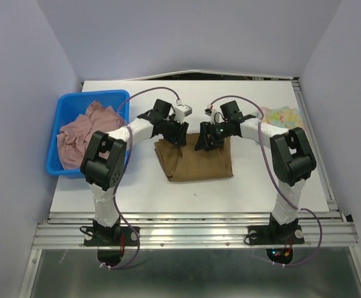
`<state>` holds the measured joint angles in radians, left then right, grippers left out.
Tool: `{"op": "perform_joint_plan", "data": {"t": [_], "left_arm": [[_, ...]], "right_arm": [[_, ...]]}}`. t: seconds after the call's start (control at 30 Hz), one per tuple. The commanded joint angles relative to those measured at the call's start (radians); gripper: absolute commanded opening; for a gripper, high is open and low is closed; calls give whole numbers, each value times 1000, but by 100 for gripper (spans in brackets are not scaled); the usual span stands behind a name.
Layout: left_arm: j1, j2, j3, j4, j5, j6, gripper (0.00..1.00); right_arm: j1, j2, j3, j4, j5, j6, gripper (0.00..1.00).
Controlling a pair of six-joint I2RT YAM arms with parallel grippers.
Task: Fold and stack the skirts
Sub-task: Fold the skirt
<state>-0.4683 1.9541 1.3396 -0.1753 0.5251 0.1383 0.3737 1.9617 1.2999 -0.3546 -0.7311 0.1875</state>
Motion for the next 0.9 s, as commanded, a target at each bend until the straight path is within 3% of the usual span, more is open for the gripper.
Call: {"op": "perform_joint_plan", "data": {"t": [0.0,0.17,0.2,0.23,0.27,0.33,0.47,0.57,0.87], "left_arm": [[-9,-249,-31,-6,-105,130,59],[-127,-534,-212,59,-356,245,73],[-212,-570,-241,68,-400,273,79],[-263,-596,-296,88,-498,327,83],[-361,-633,-318,91,-537,351,84],[-450,-643,-359,100,-640,372,84],[-625,-534,-353,100,-749,395,84],[-731,-424,-315,108,-826,400,85],[-787,-161,-237,215,-925,408,79]], "right_arm": [[-5,-176,50,2,53,4,78],[-5,-383,-39,-6,208,33,93],[-5,-418,-63,-6,235,52,100],[-15,-481,-117,-6,284,67,100],[-15,-507,-145,-7,303,105,100],[-39,-552,-204,-11,337,157,100],[-134,-624,-348,-29,375,277,100],[-217,-616,-376,-72,345,279,100],[-277,-586,-453,-83,257,242,100]]}}
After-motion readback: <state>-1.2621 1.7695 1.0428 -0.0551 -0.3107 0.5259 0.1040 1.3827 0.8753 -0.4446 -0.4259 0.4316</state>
